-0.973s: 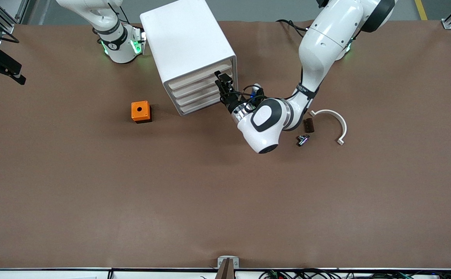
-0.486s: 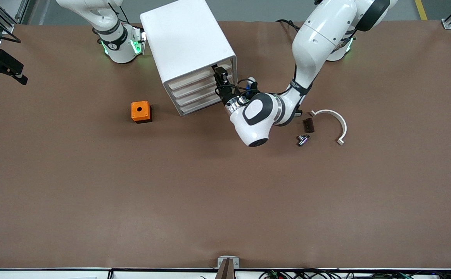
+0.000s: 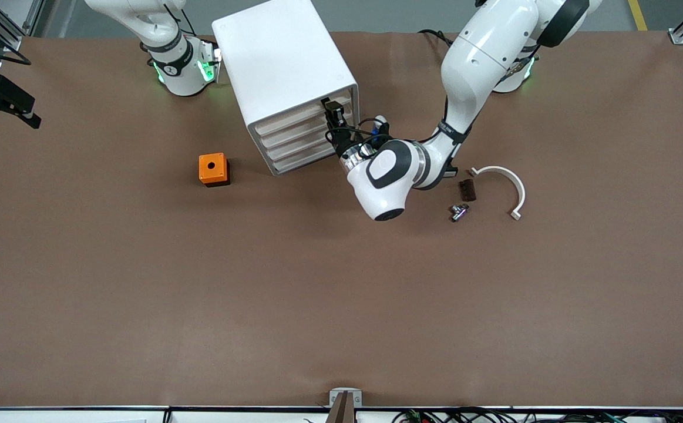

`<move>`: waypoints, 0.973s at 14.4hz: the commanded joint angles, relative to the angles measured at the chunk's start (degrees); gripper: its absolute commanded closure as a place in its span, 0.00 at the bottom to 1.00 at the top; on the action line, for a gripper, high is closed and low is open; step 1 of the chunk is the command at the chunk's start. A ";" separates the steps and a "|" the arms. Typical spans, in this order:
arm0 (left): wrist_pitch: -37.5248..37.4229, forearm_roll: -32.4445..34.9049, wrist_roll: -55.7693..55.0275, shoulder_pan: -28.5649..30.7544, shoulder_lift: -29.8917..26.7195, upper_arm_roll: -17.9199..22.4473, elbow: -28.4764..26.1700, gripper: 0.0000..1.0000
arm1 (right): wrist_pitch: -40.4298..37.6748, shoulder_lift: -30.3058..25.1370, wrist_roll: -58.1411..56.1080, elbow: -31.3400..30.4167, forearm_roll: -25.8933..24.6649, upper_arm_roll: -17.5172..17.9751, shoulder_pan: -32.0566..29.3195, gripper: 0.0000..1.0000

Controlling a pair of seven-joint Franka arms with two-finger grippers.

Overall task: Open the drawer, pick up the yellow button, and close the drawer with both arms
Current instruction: 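Grasp the drawer front with the left gripper, then pull the drawer open with the left gripper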

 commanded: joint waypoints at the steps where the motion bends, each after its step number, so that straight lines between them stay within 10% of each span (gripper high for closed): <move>1: -0.49 -0.55 -1.03 0.60 -0.48 -0.07 -0.60 0.91 | 0.24 -0.20 -0.28 0.09 -0.55 -0.14 0.04 0.00; 14: 0.12 -0.10 -0.77 8.24 -0.91 1.33 0.46 0.92 | 0.59 -0.11 -0.19 0.00 -0.47 -0.14 0.39 0.00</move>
